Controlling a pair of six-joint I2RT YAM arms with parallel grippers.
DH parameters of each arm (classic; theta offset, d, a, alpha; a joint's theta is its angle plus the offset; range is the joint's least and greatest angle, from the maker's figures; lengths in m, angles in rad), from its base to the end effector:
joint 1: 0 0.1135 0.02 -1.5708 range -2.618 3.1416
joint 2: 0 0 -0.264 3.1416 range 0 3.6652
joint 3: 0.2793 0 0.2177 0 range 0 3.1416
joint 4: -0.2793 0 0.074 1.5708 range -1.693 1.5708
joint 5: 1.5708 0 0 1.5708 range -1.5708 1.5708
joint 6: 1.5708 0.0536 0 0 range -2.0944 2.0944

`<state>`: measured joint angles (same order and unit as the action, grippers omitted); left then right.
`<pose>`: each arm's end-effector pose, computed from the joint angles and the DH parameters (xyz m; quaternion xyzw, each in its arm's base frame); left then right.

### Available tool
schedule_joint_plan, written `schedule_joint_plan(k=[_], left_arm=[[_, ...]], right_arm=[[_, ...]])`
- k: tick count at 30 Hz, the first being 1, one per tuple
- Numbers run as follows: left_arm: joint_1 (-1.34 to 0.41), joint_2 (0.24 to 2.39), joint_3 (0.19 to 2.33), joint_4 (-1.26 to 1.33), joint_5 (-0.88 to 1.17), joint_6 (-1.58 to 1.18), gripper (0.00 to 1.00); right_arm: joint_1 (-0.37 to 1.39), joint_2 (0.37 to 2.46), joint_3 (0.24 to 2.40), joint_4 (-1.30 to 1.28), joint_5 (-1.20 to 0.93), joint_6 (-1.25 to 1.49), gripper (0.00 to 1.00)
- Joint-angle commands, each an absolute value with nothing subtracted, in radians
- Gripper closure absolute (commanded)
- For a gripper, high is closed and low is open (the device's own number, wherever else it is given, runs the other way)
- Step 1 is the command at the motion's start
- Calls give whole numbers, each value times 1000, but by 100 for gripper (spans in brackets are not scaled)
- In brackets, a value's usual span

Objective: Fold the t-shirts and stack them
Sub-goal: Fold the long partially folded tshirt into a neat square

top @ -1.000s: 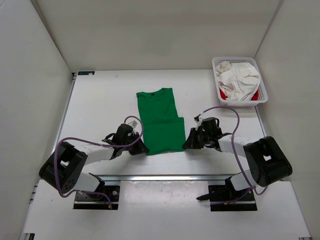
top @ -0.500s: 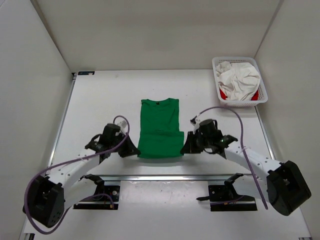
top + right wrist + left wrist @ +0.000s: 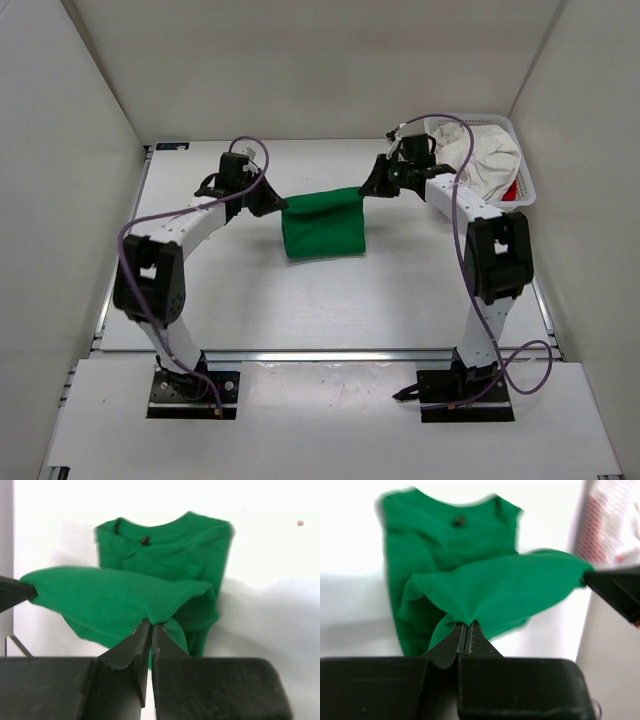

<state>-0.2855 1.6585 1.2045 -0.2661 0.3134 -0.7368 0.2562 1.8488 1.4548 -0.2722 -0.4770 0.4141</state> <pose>0.3326 -0.1148 0.2562 -0.1385 0.8913 -0.3234 0.2859 0.3849 0.1263 0.2673 -0.0340 0.8794 0.3403 0.3311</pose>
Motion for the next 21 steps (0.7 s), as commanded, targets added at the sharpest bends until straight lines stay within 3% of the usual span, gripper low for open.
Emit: schedule_joint_plan(k=[1, 8, 10, 12, 15, 18, 21], left_arm=[[-242, 1784, 1304, -272, 270, -732, 100], [-186, 1911, 1393, -190, 243, -785, 99], [-169, 1949, 1443, -196, 242, -790, 88], [-158, 1999, 1504, -221, 267, -788, 68], [-127, 2020, 1545, -210, 287, -795, 45], [-103, 1978, 1496, -178, 275, -795, 42], [-118, 1887, 1335, -120, 261, -781, 35]], right_arm=[[232, 1953, 1584, -331, -529, 387, 100], [259, 2212, 1935, -459, -523, 368, 100], [259, 2282, 2072, -494, -516, 380, 92], [265, 2340, 2179, -563, -494, 380, 74], [265, 2399, 2346, -650, -476, 367, 63], [287, 2389, 2405, -727, -420, 325, 61], [322, 2314, 2327, -719, -338, 281, 61]])
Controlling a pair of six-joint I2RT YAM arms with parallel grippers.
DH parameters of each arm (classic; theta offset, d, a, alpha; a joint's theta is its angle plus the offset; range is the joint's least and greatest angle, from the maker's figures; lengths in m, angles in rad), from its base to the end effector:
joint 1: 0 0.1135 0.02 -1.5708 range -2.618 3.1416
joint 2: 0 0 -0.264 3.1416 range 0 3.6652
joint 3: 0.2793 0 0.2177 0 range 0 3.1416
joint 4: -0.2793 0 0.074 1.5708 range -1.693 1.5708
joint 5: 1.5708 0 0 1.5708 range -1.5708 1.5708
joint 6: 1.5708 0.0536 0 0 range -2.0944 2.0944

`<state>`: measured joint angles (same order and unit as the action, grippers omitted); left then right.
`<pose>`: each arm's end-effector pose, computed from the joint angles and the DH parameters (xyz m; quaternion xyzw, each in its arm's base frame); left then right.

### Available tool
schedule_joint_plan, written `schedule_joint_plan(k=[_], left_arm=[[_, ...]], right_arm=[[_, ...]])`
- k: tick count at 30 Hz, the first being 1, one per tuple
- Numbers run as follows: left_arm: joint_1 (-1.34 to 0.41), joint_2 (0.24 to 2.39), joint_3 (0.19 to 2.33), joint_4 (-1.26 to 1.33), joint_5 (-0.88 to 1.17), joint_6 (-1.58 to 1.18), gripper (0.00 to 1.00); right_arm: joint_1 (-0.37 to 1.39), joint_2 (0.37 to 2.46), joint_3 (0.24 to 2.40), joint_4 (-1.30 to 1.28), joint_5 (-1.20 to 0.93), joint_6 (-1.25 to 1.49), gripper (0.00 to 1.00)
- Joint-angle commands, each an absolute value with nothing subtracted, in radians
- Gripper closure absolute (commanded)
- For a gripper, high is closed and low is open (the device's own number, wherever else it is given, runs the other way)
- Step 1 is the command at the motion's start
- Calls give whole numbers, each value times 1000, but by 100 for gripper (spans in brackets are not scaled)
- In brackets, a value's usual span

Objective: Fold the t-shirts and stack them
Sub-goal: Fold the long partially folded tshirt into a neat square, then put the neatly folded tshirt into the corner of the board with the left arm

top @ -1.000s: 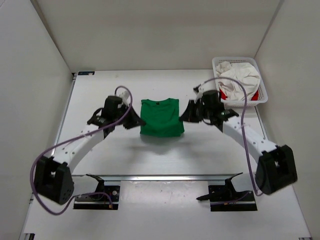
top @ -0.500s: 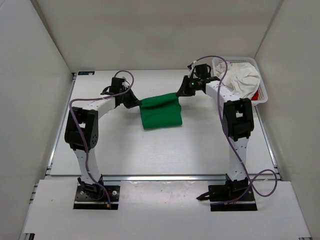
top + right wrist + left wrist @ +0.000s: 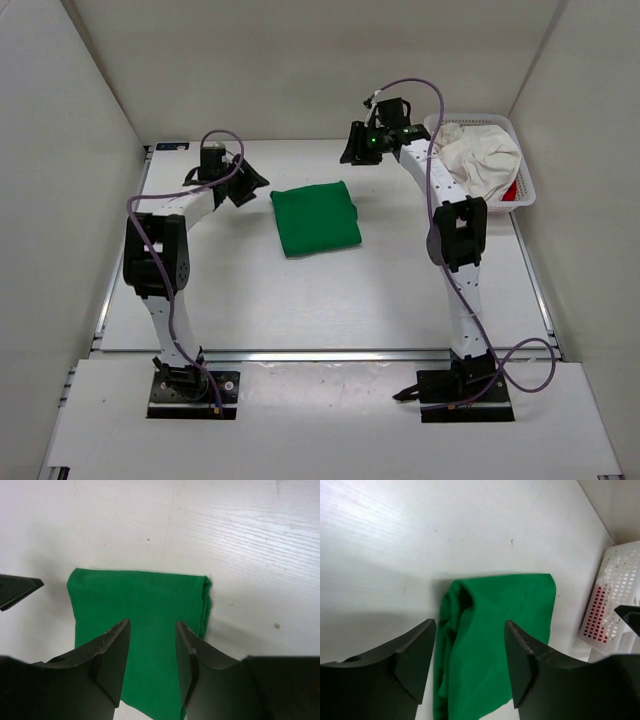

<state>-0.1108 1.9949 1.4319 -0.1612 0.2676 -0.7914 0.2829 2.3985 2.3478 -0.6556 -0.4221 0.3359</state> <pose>0.4276 -0.0618 0.2099 -0.2499 0.8701 -0.2869 0.3134 0.4931 0.1662 0.2617 -0.0642 0.8899 0.3059 0.3323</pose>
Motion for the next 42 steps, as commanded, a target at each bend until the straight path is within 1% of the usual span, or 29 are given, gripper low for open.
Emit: schedule_joint_plan(k=[1, 2, 3, 5, 7, 9, 10, 11, 12, 13, 14, 15, 16, 17, 18, 19, 20, 22, 24, 27, 30, 32, 34, 35, 36, 37, 38, 39, 42], left_arm=[[-121, 1837, 1248, -95, 259, -784, 31], [-127, 1800, 1151, -39, 271, -788, 28], [-139, 1777, 1085, -16, 284, -788, 21], [-155, 1757, 992, 72, 322, -785, 17], [-179, 1762, 962, 107, 337, -770, 10], [-192, 1801, 974, 121, 360, -756, 9], [-205, 1819, 989, 114, 373, -752, 8], [-210, 1853, 1017, 107, 388, -744, 9], [-218, 1886, 1031, 101, 387, -746, 10], [-227, 1900, 1049, 106, 400, -750, 15], [-230, 1922, 1061, 120, 394, -755, 35], [-238, 1952, 1081, 114, 396, -759, 46], [-245, 1962, 1089, 120, 394, -767, 66], [-248, 1988, 1104, 139, 405, -785, 78], [-247, 2008, 1120, 150, 419, -804, 82], [-259, 2016, 1140, 153, 419, -810, 91], [-264, 2032, 1175, 152, 413, -827, 97], [-267, 2048, 1242, 147, 394, -848, 100], [-253, 2075, 1358, 130, 385, -862, 100], [-170, 2109, 1532, 51, 388, -854, 100], [-55, 2131, 1669, -75, 354, -809, 100], [76, 2116, 1675, -84, 347, -802, 100], [147, 2089, 1599, -58, 333, -837, 94], [197, 2068, 1567, -14, 344, -847, 84], [230, 2048, 1501, -11, 344, -876, 69], [259, 2024, 1424, 61, 342, -909, 51], [285, 1999, 1384, 133, 357, -922, 18], [302, 1984, 1317, 193, 376, -946, 2], [321, 1944, 1246, 210, 390, -960, 2]], right_arm=[[334, 2280, 2289, -697, -324, 273, 61], [345, 2234, 2251, -693, -322, 265, 61], [353, 2218, 2208, -680, -321, 256, 62], [373, 2101, 2113, -649, -313, 253, 62], [374, 1987, 1979, -563, -316, 261, 62], [397, 1864, 1762, -456, -328, 293, 60], [396, 1795, 1712, -384, -333, 307, 59], [397, 1722, 1612, -327, -353, 330, 58], [400, 1694, 1571, -305, -365, 347, 58], [402, 1642, 1498, -260, -371, 356, 58], [403, 1599, 1432, -236, -382, 365, 58], [402, 1567, 1381, -215, -393, 377, 57], [406, 1556, 1359, -197, -396, 383, 57], [400, 1537, 1317, -184, -406, 387, 57], [400, 1525, 1284, -178, -411, 393, 58], [394, 1514, 1264, -179, -428, 387, 58], [393, 1497, 1238, -179, -422, 385, 58], [408, 1476, 1174, -164, -422, 374, 58], [422, 1431, 1076, -143, -411, 374, 58], [416, 1388, 977, -114, -411, 380, 59], [393, 1364, 895, -92, -443, 406, 59], [385, 1359, 856, -60, -472, 426, 60], [391, 1361, 836, -54, -480, 428, 59], [403, 1364, 825, -58, -486, 428, 60], [403, 1373, 830, -58, -483, 433, 60], [419, 1385, 831, -64, -491, 427, 60], [428, 1388, 824, -60, -497, 425, 60], [434, 1393, 824, -54, -497, 422, 60], [453, 1411, 805, -48, -508, 433, 59]])
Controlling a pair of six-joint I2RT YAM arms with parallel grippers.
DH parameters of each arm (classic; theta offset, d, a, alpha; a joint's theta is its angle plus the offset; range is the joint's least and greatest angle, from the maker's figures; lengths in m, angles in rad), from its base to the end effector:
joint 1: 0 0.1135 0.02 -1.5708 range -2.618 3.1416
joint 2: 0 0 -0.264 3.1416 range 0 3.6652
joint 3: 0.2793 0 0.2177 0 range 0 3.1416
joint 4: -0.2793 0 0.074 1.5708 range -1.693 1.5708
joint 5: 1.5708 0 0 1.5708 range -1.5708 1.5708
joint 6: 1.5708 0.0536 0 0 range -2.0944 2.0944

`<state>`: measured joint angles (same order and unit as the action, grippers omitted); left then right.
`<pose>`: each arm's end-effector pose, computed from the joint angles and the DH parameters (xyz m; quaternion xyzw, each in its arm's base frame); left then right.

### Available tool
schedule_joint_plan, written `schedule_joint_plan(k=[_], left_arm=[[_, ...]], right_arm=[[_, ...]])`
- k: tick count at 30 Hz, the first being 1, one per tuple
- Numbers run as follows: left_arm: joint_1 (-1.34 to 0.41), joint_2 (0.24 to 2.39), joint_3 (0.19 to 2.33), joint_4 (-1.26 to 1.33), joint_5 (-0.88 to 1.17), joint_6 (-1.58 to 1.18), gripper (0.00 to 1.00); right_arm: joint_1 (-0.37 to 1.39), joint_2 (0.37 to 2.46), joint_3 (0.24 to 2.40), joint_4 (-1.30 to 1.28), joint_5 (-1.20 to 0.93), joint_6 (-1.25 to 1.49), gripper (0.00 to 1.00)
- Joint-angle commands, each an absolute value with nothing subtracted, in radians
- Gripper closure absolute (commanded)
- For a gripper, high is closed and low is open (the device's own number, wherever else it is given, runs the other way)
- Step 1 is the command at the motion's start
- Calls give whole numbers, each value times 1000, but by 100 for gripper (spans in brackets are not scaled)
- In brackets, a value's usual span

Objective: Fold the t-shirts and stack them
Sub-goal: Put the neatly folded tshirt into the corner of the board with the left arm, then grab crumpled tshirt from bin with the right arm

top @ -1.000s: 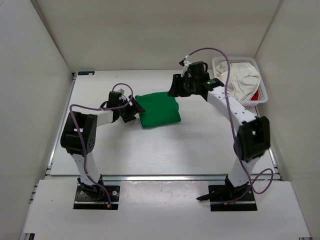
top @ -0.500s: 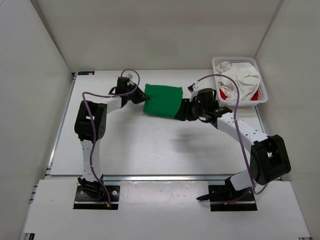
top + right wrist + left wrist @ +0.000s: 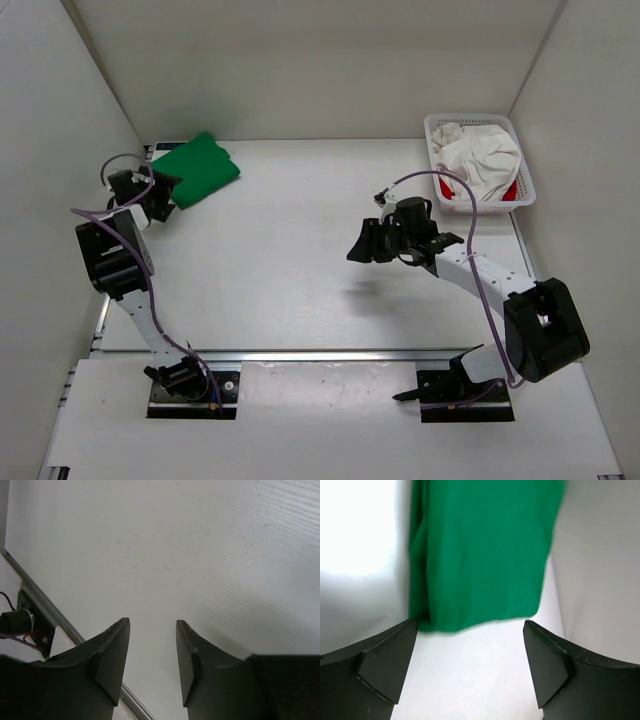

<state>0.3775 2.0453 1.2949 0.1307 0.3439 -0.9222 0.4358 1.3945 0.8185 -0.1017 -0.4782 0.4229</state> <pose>0.4119 0.1439 0.1772 -0.4676 0.7448 -0.2679 0.3935 0.2403 0.1391 0.2335 -0.1079 0.8756 0.3689 0.2926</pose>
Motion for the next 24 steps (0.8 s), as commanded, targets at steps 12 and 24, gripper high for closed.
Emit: schedule_joint_plan(k=[12, 24], left_arm=[[149, 1735, 1158, 106, 170, -802, 1], [-423, 1744, 1180, 64, 382, -767, 61]], right_arm=[[425, 1361, 768, -9, -482, 477, 72], [88, 1664, 1434, -250, -9, 302, 94]])
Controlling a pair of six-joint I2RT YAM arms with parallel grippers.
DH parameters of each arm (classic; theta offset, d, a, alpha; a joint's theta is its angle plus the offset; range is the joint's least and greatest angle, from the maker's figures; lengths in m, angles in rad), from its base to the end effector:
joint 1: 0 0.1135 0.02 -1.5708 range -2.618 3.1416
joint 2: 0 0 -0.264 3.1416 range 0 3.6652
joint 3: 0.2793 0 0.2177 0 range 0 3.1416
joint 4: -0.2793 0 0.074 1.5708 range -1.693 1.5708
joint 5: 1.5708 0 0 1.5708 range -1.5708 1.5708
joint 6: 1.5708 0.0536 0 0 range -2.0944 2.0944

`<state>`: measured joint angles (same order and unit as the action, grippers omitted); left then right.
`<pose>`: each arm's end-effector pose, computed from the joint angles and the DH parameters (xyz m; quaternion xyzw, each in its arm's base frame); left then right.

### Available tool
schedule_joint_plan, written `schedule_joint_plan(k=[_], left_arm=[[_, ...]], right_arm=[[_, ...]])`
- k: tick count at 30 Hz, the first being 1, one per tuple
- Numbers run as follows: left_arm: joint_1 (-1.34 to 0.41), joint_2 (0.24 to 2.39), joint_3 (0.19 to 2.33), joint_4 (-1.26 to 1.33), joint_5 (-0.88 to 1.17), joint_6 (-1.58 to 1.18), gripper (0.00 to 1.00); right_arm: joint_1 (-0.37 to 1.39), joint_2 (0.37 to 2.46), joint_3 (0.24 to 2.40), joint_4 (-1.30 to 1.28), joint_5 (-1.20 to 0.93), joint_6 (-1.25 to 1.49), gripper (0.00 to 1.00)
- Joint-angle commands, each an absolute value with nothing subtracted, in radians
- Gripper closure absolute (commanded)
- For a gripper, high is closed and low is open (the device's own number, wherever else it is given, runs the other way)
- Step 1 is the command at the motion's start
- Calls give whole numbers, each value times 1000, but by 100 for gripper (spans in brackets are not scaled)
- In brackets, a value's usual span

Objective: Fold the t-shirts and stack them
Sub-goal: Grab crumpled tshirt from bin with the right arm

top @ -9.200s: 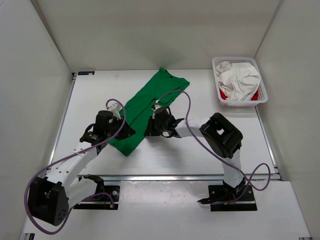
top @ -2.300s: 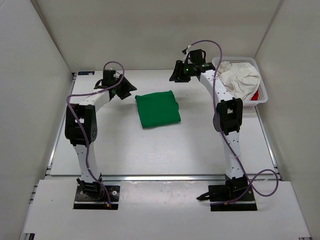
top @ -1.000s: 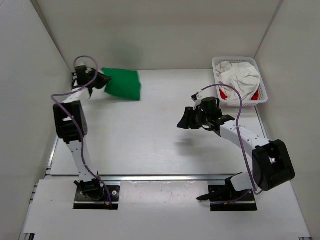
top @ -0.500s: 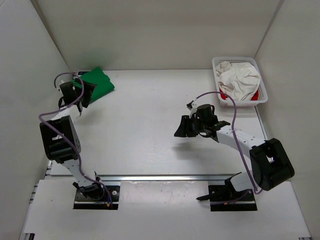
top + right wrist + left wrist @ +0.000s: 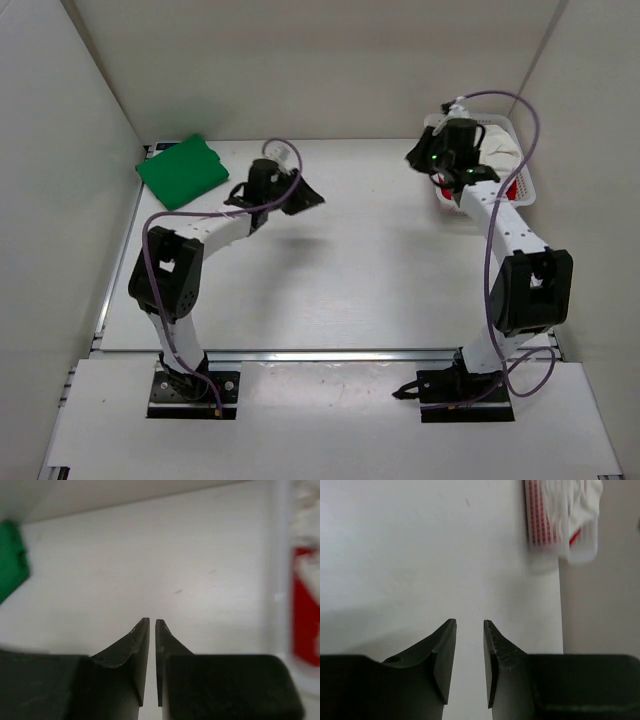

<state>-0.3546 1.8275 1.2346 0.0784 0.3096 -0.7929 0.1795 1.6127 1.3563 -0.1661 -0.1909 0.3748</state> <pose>0.3722 -0.1552 0.2402 -0.1097 0.8499 -0.3821 0.3459 0.3565 0.0750 0.3303 0.0300 0.8369 0.2249 0.4981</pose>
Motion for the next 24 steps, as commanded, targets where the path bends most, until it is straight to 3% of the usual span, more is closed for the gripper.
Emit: schedule_joint_plan(k=[1, 3, 5, 6, 10, 14, 21, 24], left_arm=[[-463, 1732, 1139, 71, 394, -767, 60], [-509, 1694, 1058, 97, 419, -796, 57], [-557, 1649, 942, 193, 425, -831, 55], [-569, 1620, 880, 213, 445, -845, 52], [-604, 1533, 728, 213, 471, -789, 51], [-598, 1372, 560, 232, 459, -788, 50], [-580, 1217, 460, 199, 429, -765, 48], [-552, 1198, 443, 193, 446, -767, 48]], right_arm=[[40, 1692, 1463, -253, 42, 285, 90], [-23, 1748, 1549, -302, 73, 253, 69], [-89, 1808, 1620, -346, 149, 206, 54], [-103, 1860, 1679, -359, 167, 195, 52], [-181, 2072, 1931, -495, 146, 167, 50], [-207, 2160, 2012, -474, 132, 164, 49], [-224, 2390, 2342, -644, 152, 189, 46], [-225, 2439, 2386, -664, 160, 193, 51]])
